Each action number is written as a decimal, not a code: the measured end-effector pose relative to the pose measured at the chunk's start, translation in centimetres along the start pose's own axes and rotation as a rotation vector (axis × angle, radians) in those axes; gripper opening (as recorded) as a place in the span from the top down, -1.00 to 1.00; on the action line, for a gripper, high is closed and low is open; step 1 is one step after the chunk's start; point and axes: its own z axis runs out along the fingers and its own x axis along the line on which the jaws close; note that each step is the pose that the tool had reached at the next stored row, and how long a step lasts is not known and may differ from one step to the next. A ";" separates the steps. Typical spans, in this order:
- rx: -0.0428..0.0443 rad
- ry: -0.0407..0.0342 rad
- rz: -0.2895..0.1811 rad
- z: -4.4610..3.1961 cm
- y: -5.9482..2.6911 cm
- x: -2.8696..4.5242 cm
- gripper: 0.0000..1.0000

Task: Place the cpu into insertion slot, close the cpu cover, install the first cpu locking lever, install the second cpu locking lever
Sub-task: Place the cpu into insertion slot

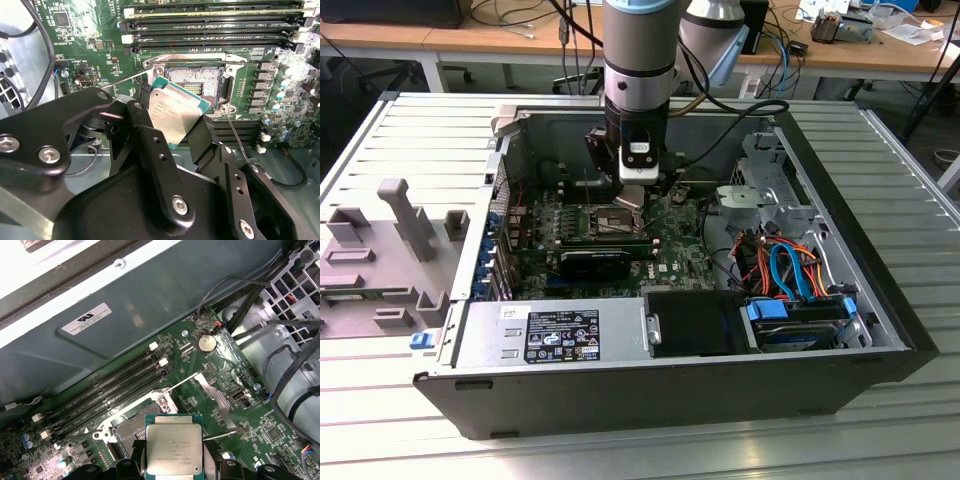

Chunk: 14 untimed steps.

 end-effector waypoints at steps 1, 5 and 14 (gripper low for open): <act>-0.0001 -0.0001 0.001 0.00 0.00 0.00 -0.08; -0.0002 -0.0006 0.007 0.00 0.00 0.00 -0.08; -0.0005 -0.0019 0.021 0.00 0.00 0.00 -0.08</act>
